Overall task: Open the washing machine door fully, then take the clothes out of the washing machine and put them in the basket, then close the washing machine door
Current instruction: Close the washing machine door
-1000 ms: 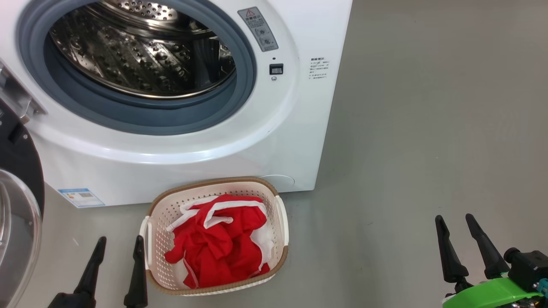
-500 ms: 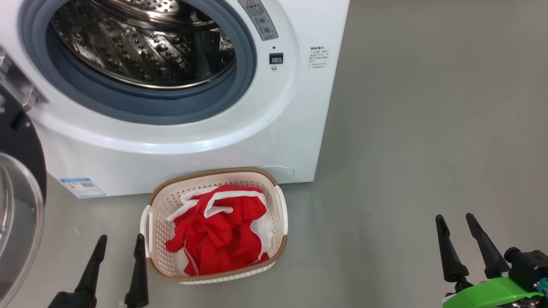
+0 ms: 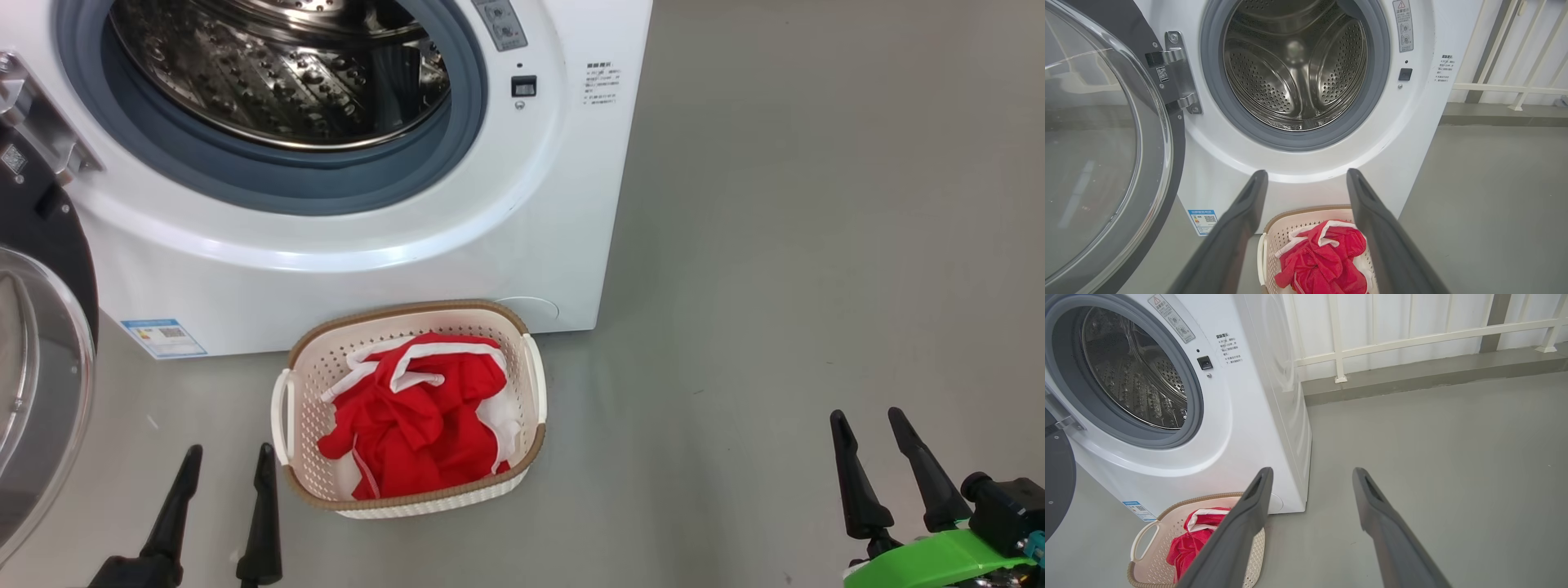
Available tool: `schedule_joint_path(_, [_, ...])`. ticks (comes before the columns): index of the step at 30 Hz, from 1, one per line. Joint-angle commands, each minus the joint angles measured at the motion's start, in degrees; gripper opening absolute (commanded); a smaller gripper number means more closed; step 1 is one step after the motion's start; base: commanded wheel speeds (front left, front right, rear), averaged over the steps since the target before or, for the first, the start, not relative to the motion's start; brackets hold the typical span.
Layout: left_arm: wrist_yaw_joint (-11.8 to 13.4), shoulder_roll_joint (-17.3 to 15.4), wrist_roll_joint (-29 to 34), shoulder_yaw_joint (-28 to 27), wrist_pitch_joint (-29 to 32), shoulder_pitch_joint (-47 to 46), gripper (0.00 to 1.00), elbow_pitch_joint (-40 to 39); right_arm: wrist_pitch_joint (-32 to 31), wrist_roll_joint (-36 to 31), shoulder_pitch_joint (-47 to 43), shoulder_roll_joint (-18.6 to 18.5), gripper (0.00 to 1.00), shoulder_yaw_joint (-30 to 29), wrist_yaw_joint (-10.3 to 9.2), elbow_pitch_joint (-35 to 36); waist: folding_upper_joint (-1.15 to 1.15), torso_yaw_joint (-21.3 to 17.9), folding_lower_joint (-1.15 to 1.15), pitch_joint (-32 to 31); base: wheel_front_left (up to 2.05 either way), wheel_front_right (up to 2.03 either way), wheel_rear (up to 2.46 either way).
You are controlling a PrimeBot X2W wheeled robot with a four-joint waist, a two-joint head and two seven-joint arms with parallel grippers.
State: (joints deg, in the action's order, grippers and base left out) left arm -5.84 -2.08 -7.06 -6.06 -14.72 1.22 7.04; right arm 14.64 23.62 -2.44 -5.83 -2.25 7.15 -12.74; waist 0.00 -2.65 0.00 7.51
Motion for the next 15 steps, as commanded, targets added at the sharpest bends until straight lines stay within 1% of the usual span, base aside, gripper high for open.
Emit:
schedule_joint_path(1, [-0.2,-0.8,0.1,-1.8,-0.3,-0.7,1.00,-1.6,0.4,-0.6,0.6,-0.9,1.00,1.2,0.34,1.3,0.00,0.0,0.00,-0.1,0.00,0.00,0.00])
schedule_joint_path(9, [0.2,-0.8,-0.7,-1.5,-0.3,-0.8,1.00,-0.9,0.4,-0.8,0.3,-1.1,1.00,1.5,0.34,1.5,0.00,0.7,0.00,-0.1,0.00,0.00,0.00])
schedule_joint_path(15, [1.1,-0.8,-3.6,-0.5,-0.3,-1.2,1.00,0.5,0.4,-0.8,0.6,-2.1,1.00,1.9,0.34,1.5,0.00,3.9,0.00,0.4,0.00,0.00,0.00])
